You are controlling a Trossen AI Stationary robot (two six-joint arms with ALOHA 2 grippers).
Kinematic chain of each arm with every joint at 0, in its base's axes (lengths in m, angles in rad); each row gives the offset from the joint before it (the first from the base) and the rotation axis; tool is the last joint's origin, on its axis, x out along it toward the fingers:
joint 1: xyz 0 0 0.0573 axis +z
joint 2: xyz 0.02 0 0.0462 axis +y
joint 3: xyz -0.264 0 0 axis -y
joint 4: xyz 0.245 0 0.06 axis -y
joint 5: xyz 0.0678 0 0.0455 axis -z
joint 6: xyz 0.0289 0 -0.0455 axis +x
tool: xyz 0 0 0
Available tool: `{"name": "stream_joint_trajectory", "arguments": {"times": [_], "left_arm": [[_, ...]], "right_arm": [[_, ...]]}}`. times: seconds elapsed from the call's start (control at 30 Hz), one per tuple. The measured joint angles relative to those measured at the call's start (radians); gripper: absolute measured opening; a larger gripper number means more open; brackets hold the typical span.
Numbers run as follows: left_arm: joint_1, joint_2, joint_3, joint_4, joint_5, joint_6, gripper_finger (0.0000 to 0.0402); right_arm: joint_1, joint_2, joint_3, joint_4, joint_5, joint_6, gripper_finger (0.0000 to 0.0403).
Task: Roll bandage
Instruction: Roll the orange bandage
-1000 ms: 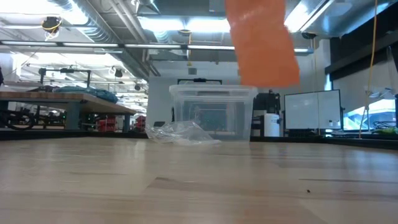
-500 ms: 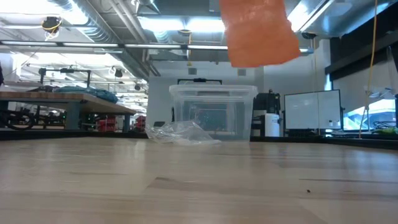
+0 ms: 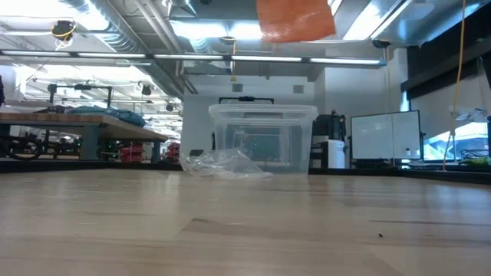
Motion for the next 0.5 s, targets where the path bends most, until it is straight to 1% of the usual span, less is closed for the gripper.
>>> {"name": "stream_joint_trajectory", "arguments": {"times": [0.03, 0.13, 0.33, 0.43, 0.5], "left_arm": [[0.0, 0.001, 0.0, -0.003, 0.0, 0.002, 0.0004], [-0.014, 0.002, 0.0, -0.016, 0.016, 0.028, 0.0004], [-0.047, 0.001, 0.0, -0.022, 0.137, 0.111, 0.0004], [-0.063, -0.016, -0.001, -0.035, 0.143, 0.143, 0.0004], [-0.077, -0.034, -0.001, -0.038, 0.142, 0.15, 0.0004]], "right_arm": [[0.0, 0.005, 0.01, -0.029, 0.013, -0.001, 0.0003], [-0.006, 0.007, 0.025, -0.079, 0.098, -0.002, 0.0007], [-0.03, -0.003, 0.027, -0.117, 0.24, -0.072, 0.0008], [-0.038, -0.025, 0.027, -0.179, 0.297, -0.059, 0.0004], [-0.053, -0.042, 0.027, -0.24, 0.307, -0.013, 0.0003]]}}
